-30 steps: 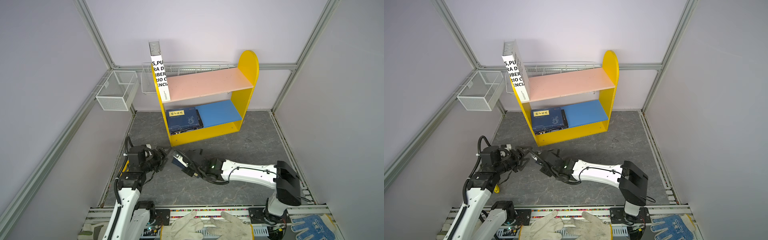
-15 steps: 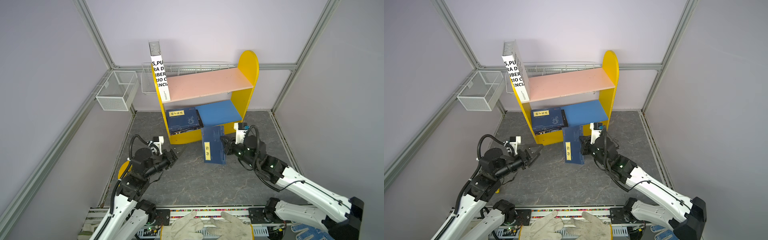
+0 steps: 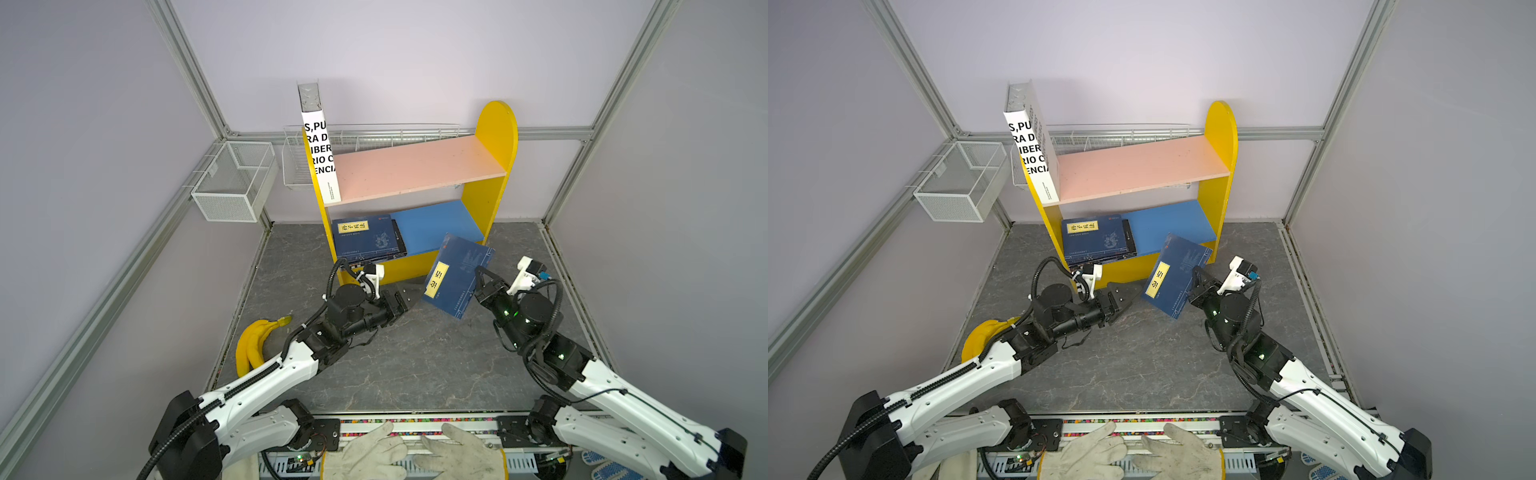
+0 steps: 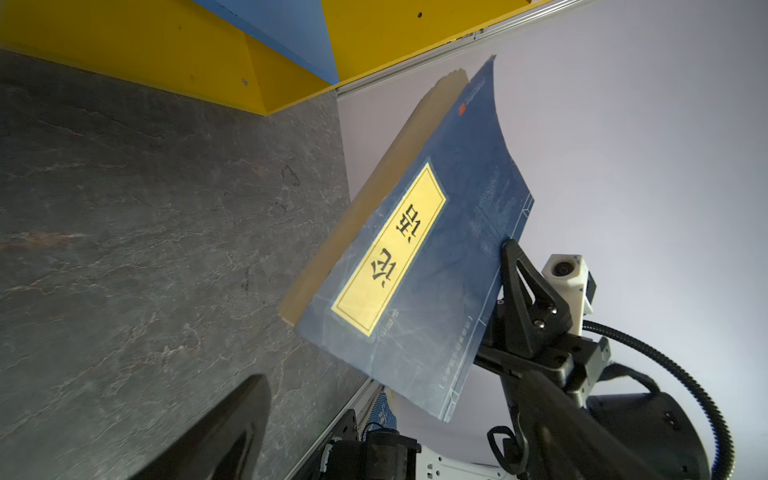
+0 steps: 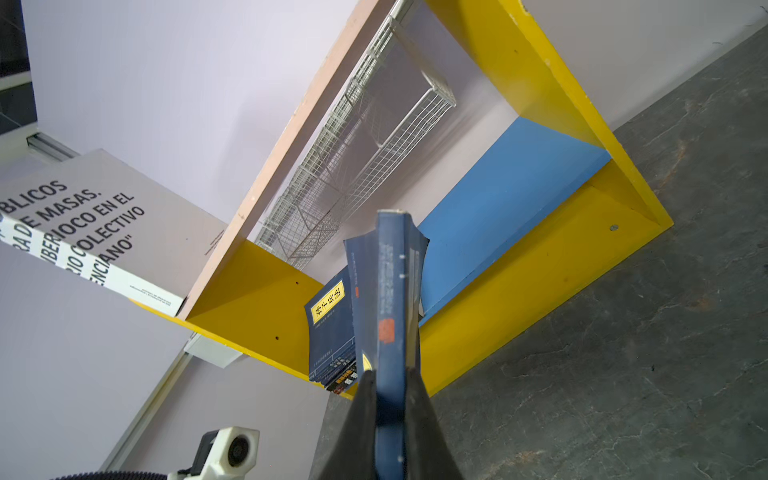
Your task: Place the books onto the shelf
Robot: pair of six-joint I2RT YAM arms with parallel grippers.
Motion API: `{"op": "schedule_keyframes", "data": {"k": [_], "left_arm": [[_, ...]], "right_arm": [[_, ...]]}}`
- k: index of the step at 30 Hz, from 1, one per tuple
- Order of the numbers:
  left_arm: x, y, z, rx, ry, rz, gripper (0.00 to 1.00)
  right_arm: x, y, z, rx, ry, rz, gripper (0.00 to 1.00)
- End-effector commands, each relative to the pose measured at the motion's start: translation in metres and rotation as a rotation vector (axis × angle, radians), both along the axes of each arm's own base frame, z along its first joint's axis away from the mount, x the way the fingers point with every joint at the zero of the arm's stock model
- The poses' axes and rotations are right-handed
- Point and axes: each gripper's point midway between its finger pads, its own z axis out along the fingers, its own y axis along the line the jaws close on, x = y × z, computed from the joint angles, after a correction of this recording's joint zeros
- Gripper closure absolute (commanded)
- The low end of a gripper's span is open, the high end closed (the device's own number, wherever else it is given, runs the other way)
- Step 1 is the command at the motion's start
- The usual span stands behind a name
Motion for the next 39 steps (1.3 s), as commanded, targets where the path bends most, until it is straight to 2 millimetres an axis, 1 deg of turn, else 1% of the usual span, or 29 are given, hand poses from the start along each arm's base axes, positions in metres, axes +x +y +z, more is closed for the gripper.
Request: {"op": "schedule_keyframes", "data": {"k": [1, 3, 5, 8, 12, 17, 21, 25, 28, 29, 31, 32, 34, 36, 37, 39], "left_arm": [[0.003, -0.015, 0.019, -0.064, -0.021, -0.02, 0.06], [0.004, -0.018, 0.012, -0.029, -0.007, -0.025, 0.06], [0.005, -0.017, 0.005, 0.004, 0.01, -0.014, 0.06], [0.005, -0.019, 0.001, 0.032, 0.028, -0.023, 0.06], [0.006, -0.034, 0.01, -0.074, 0.033, -0.071, 0.06], [0.01, -0.053, 0.017, -0.165, 0.04, -0.111, 0.06], [0.015, -0.058, 0.036, -0.237, -0.002, -0.111, 0.07], [0.02, -0.056, 0.051, -0.294, -0.044, -0.085, 0.09], [0.021, -0.053, 0.063, -0.358, -0.074, -0.07, 0.16], [0.022, -0.051, 0.069, -0.384, -0.088, -0.065, 0.2], [0.022, -0.049, 0.074, -0.406, -0.103, -0.059, 0.28], [0.023, -0.048, 0.076, -0.411, -0.11, -0.05, 0.35], [0.025, -0.043, 0.077, -0.41, -0.122, -0.023, 0.52], [0.027, -0.036, 0.077, -0.41, -0.135, 0.016, 0.65], [0.027, -0.033, 0.077, -0.409, -0.139, 0.031, 0.71], [0.027, -0.026, 0.079, -0.399, -0.154, 0.056, 0.79]], "right_arm": [[0.0, -0.009, 0.028, 0.158, -0.07, -0.03, 0.94], [-0.001, -0.009, 0.029, 0.161, -0.071, -0.028, 0.94], [-0.001, -0.012, 0.032, 0.159, -0.081, -0.034, 0.94], [-0.003, -0.016, 0.037, 0.168, -0.101, -0.044, 0.94], [-0.002, -0.011, 0.044, 0.211, -0.128, -0.026, 0.94], [0.001, -0.004, 0.048, 0.255, -0.148, -0.004, 0.94], [0.002, 0.0, 0.049, 0.296, -0.149, 0.015, 0.94], [0.005, 0.005, 0.045, 0.361, -0.143, 0.032, 0.94], [0.01, 0.013, 0.041, 0.393, -0.13, 0.051, 0.94], [0.012, 0.016, 0.037, 0.406, -0.122, 0.057, 0.94], [0.015, 0.022, 0.031, 0.438, -0.112, 0.069, 0.94], [0.016, 0.024, 0.028, 0.453, -0.107, 0.076, 0.94], [0.019, 0.028, 0.022, 0.463, -0.094, 0.084, 0.94], [0.02, 0.028, 0.015, 0.453, -0.072, 0.08, 0.94], [0.02, 0.027, 0.012, 0.445, -0.064, 0.074, 0.94], [0.019, 0.023, 0.005, 0.43, -0.042, 0.06, 0.94]]}}
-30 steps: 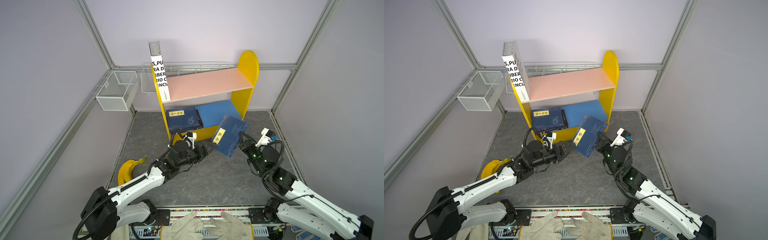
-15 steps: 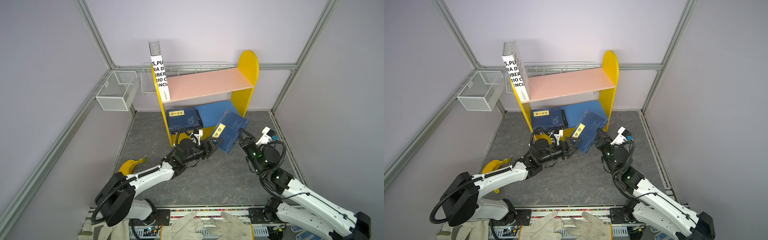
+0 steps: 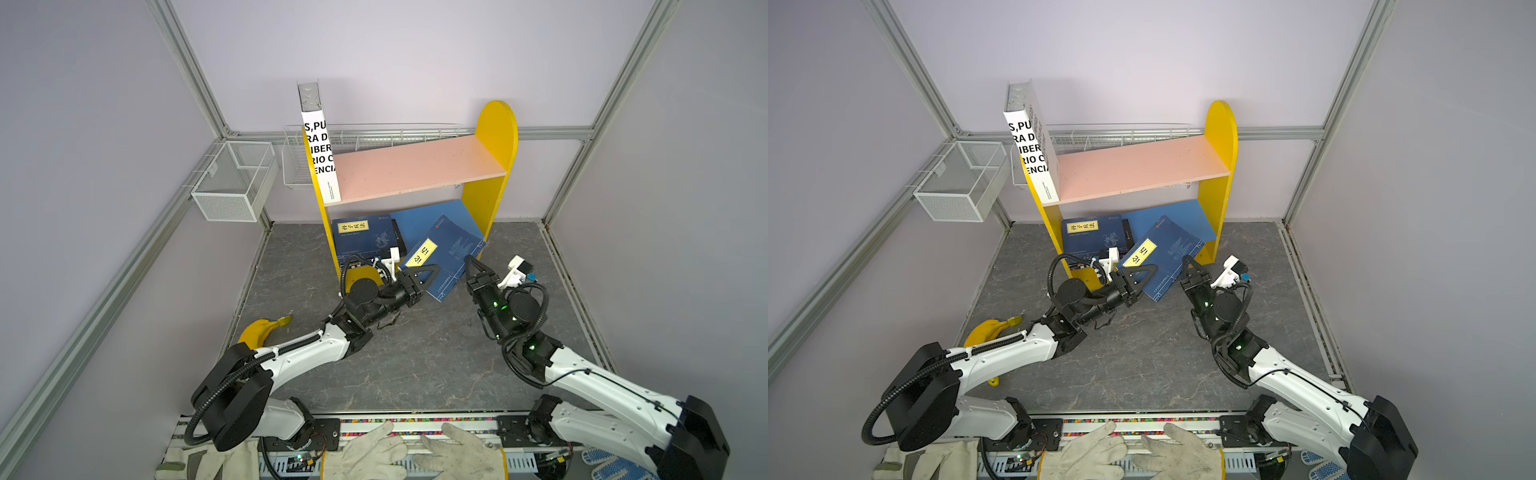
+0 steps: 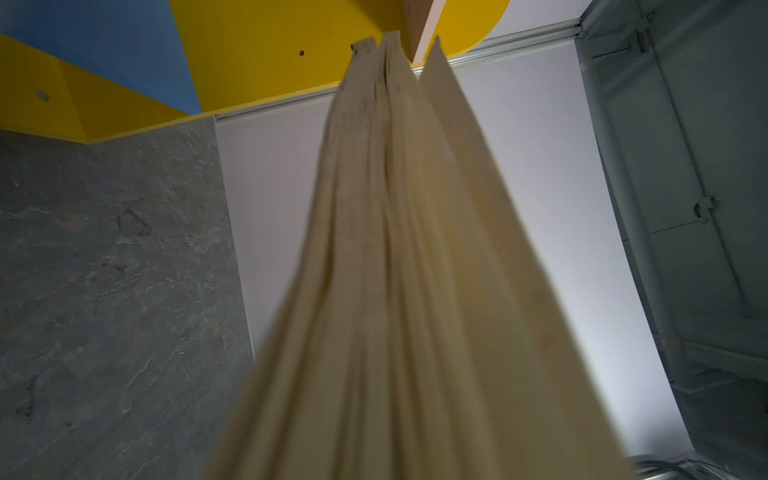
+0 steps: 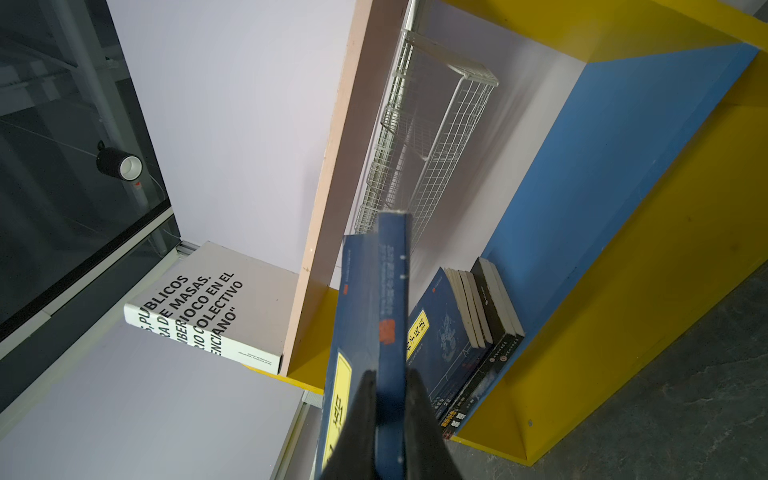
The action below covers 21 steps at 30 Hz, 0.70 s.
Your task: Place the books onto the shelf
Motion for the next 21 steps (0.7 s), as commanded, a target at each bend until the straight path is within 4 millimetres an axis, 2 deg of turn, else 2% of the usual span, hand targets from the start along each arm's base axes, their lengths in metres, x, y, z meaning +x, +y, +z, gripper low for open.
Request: {"op": "schedule_keyframes", "data": {"k": [1, 3, 5, 9, 12, 14, 16, 19, 21], "left_arm": [[-0.002, 0.019, 0.033, -0.075, -0.082, 0.073, 0.83], [-0.002, 0.025, 0.036, -0.07, -0.09, 0.09, 0.93], [-0.003, 0.03, 0.04, -0.04, -0.095, 0.075, 0.99], [-0.01, 0.037, 0.034, 0.155, -0.074, -0.024, 1.0], [-0.028, 0.054, 0.029, 0.332, -0.108, -0.062, 1.0], [-0.037, 0.071, 0.029, 0.403, -0.124, -0.075, 1.0], [-0.047, 0.086, 0.03, 0.435, -0.132, -0.113, 1.0], [-0.056, 0.104, 0.033, 0.431, -0.143, -0.167, 1.0], [-0.059, 0.11, 0.033, 0.426, -0.15, -0.211, 1.0]], "right_arm": [[-0.005, -0.005, -0.003, 0.028, 0.013, 0.011, 0.93], [-0.005, -0.007, -0.006, -0.002, 0.023, 0.024, 0.87], [-0.005, -0.009, -0.002, -0.094, 0.02, 0.044, 0.75], [-0.005, -0.015, 0.011, -0.443, 0.043, 0.155, 0.43], [-0.012, -0.016, 0.028, -0.577, -0.015, 0.286, 0.22], [-0.017, -0.015, 0.027, -0.637, -0.016, 0.38, 0.06], [-0.024, -0.009, 0.029, -0.672, -0.055, 0.478, 0.03], [-0.04, 0.011, 0.033, -0.628, -0.139, 0.686, 0.01], [-0.044, 0.021, 0.03, -0.581, -0.144, 0.778, 0.04]]}}
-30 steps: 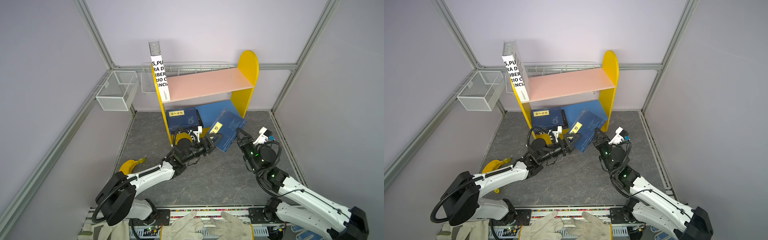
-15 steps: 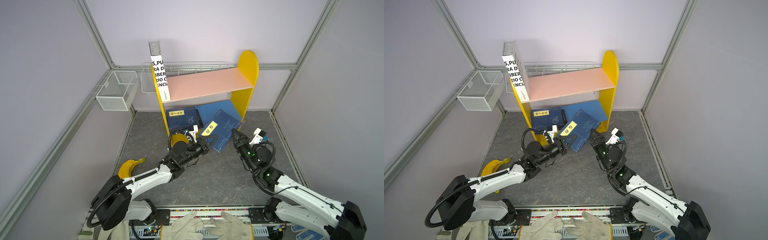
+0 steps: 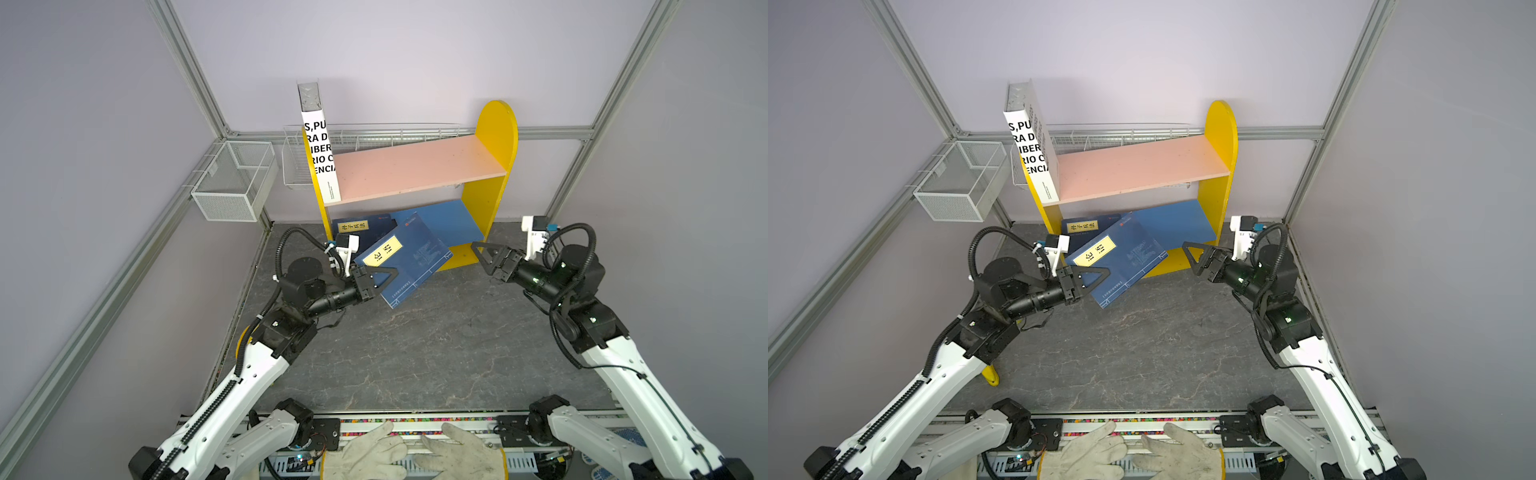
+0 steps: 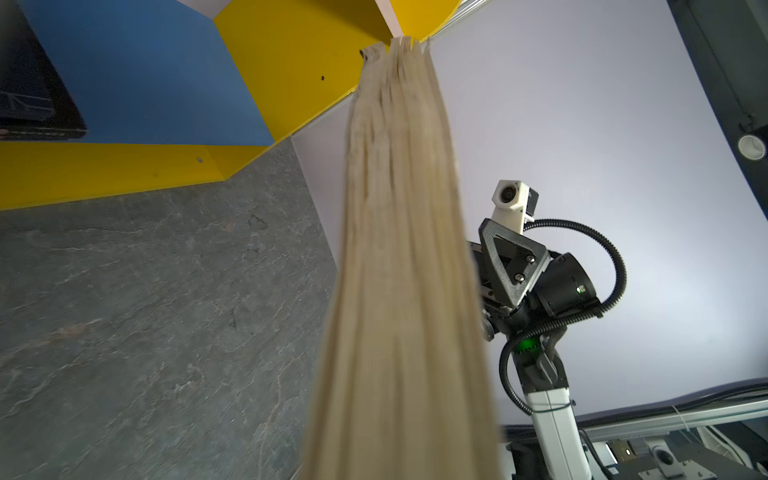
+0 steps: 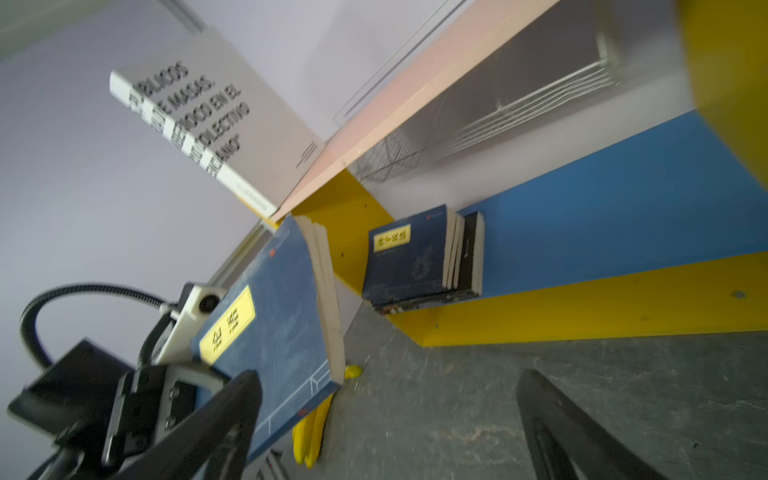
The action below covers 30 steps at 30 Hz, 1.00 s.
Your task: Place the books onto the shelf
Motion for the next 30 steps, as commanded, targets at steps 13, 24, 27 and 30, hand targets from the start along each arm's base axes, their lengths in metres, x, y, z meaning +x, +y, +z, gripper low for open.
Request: {"op": "schedule_keyframes", "data": {"k": [13, 24, 27, 30], "left_arm": [[-0.035, -0.004, -0.012, 0.103, -0.046, -0.32, 1.0], [-0.043, -0.005, -0.008, 0.101, -0.08, -0.379, 1.0], [-0.046, -0.003, -0.009, 0.122, -0.1, -0.387, 1.0], [-0.045, -0.002, -0.011, 0.151, -0.112, -0.38, 1.0]], "right_arm": [[-0.044, 0.058, -0.047, 0.059, 0.153, 0.549, 0.04], [-0.068, 0.086, -0.063, 0.058, 0.195, 0.698, 0.36], [-0.069, 0.089, -0.064, 0.073, 0.208, 0.719, 0.48], [-0.073, 0.09, -0.066, 0.083, 0.221, 0.74, 0.53]]}}
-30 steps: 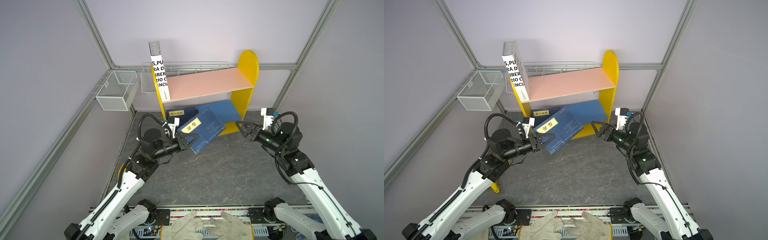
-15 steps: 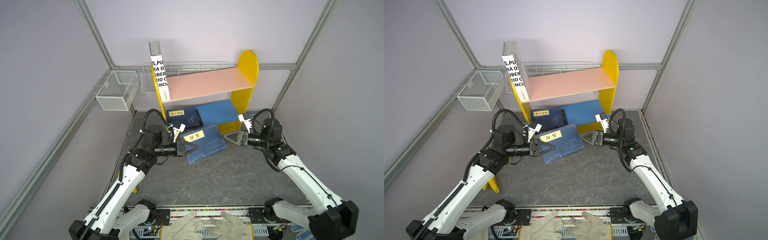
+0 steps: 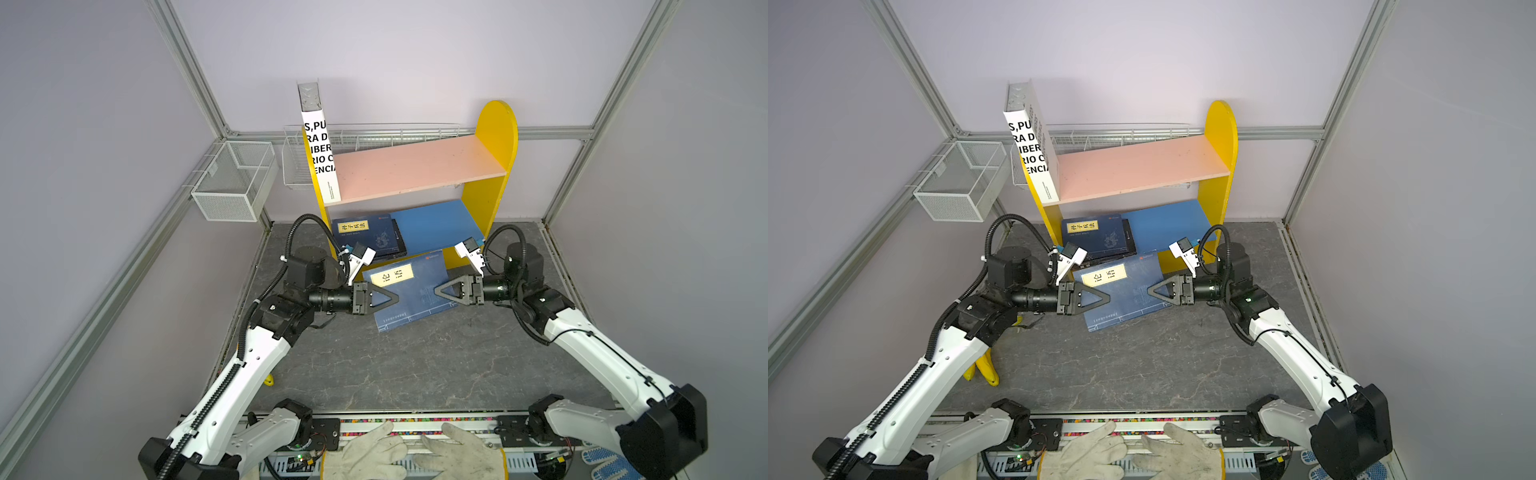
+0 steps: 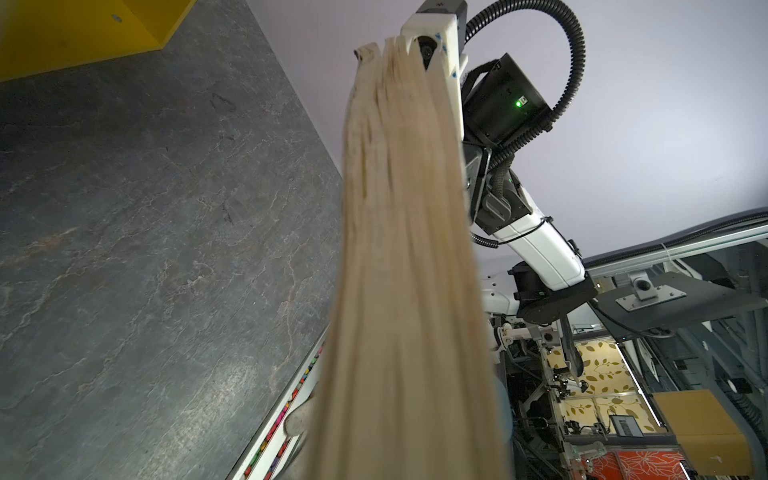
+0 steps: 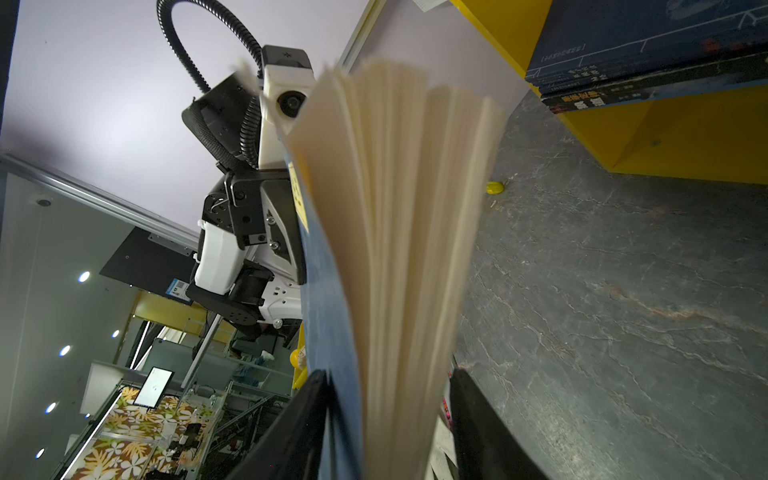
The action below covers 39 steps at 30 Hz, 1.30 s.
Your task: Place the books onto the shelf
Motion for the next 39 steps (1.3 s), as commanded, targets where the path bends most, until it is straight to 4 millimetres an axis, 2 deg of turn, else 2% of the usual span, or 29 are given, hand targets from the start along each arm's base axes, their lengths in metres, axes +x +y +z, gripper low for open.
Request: {"op": "schedule_keyframes", "data": {"k": [1, 9, 16, 20, 21, 22, 25, 31, 33, 34, 36, 37, 39], "left_arm": [[-0.004, 0.003, 0.015, 0.0, -0.103, -0.027, 1.0], [0.004, 0.001, 0.006, 0.037, -0.101, -0.022, 1.0], [0.008, 0.001, 0.006, 0.046, -0.108, -0.016, 1.0], [0.01, 0.003, 0.005, 0.063, -0.115, -0.007, 1.0], [0.01, 0.003, 0.005, 0.067, -0.117, -0.004, 1.0], [0.01, 0.003, 0.005, 0.067, -0.117, -0.003, 1.0], [0.011, 0.002, 0.002, 0.071, -0.111, -0.005, 1.0], [0.023, 0.007, -0.007, 0.14, -0.111, 0.066, 1.0], [0.033, 0.012, -0.01, 0.168, -0.123, 0.128, 1.0], [0.037, 0.014, -0.009, 0.172, -0.133, 0.163, 0.97], [0.046, 0.021, -0.005, 0.188, -0.159, 0.246, 0.78], [0.05, 0.026, -0.002, 0.201, -0.176, 0.291, 0.73], [0.058, 0.041, 0.008, 0.234, -0.215, 0.398, 0.57]], "right_arm": [[-0.008, 0.003, -0.003, 0.02, 0.008, 0.05, 0.54], [-0.021, -0.002, -0.006, 0.004, 0.015, 0.065, 0.64], [-0.026, -0.004, -0.014, -0.009, 0.041, 0.067, 0.67], [-0.03, -0.006, -0.011, -0.004, 0.037, 0.075, 0.67], [-0.032, -0.007, -0.021, -0.018, 0.062, 0.075, 0.67], [-0.033, -0.008, -0.022, -0.019, 0.061, 0.075, 0.67], [-0.035, -0.008, -0.018, -0.016, 0.05, 0.071, 0.72], [-0.023, -0.007, -0.021, -0.029, 0.066, 0.016, 0.87], [-0.013, -0.005, -0.021, -0.019, 0.065, -0.022, 0.88], [-0.006, -0.004, -0.022, -0.013, 0.067, -0.046, 0.88], [0.008, -0.001, -0.02, 0.005, 0.066, -0.094, 0.89], [0.016, 0.001, -0.018, 0.017, 0.06, -0.113, 0.89], [0.031, 0.006, -0.013, 0.027, 0.05, -0.144, 0.92]]}}
